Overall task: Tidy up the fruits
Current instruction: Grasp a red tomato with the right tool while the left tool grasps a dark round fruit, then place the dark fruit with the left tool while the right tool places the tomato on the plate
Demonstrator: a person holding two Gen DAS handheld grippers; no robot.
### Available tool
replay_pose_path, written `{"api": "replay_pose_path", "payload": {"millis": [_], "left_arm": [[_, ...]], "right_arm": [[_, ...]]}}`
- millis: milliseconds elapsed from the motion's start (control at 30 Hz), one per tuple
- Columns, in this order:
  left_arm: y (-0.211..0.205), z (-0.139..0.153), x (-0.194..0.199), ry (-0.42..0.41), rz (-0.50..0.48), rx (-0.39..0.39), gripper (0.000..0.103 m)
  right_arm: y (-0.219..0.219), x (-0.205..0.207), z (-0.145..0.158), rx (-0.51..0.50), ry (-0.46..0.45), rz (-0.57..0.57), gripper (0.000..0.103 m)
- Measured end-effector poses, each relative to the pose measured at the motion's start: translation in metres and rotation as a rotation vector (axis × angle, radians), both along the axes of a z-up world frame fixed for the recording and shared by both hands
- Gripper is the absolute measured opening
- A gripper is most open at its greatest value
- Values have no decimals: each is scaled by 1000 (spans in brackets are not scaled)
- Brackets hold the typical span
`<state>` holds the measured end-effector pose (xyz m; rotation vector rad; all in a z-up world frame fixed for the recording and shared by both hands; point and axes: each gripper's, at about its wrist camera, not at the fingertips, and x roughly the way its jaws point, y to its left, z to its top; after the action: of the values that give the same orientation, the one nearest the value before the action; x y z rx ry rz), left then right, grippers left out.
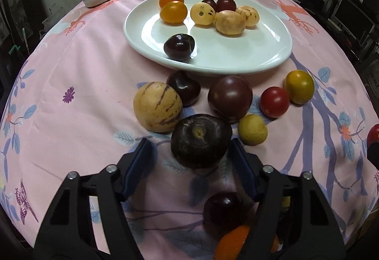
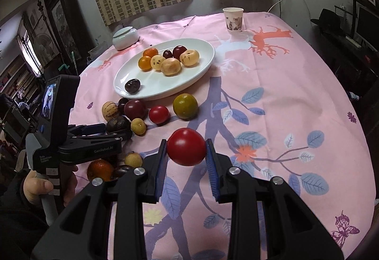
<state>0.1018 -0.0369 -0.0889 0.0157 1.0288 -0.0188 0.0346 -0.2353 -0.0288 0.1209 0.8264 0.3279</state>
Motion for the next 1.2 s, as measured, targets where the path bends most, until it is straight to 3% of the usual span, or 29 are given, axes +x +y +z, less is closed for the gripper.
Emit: {"api": "replay_pose_path", "payload": {"millis": [67, 267, 500, 733, 1033, 1200], "left_arm": [[1, 2, -1, -6, 1, -10, 46], [12, 6, -5, -6, 6, -60, 46], [30, 33, -31, -48, -18, -126, 46], [41, 48, -42, -69, -37, -147, 46], [49, 60, -39, -75, -66, -157, 46], [55, 77, -20, -79, -95, -168, 46]], "right_arm": [[1, 1, 0, 6, 2, 6, 32], [14, 2, 0, 9, 9, 29, 32], [29, 4, 0, -6, 24, 48, 32], [50, 5, 4, -13, 17, 77, 32], [67, 14, 10, -34, 24, 109, 32], [84, 45, 18, -47, 39, 172, 32]]}}
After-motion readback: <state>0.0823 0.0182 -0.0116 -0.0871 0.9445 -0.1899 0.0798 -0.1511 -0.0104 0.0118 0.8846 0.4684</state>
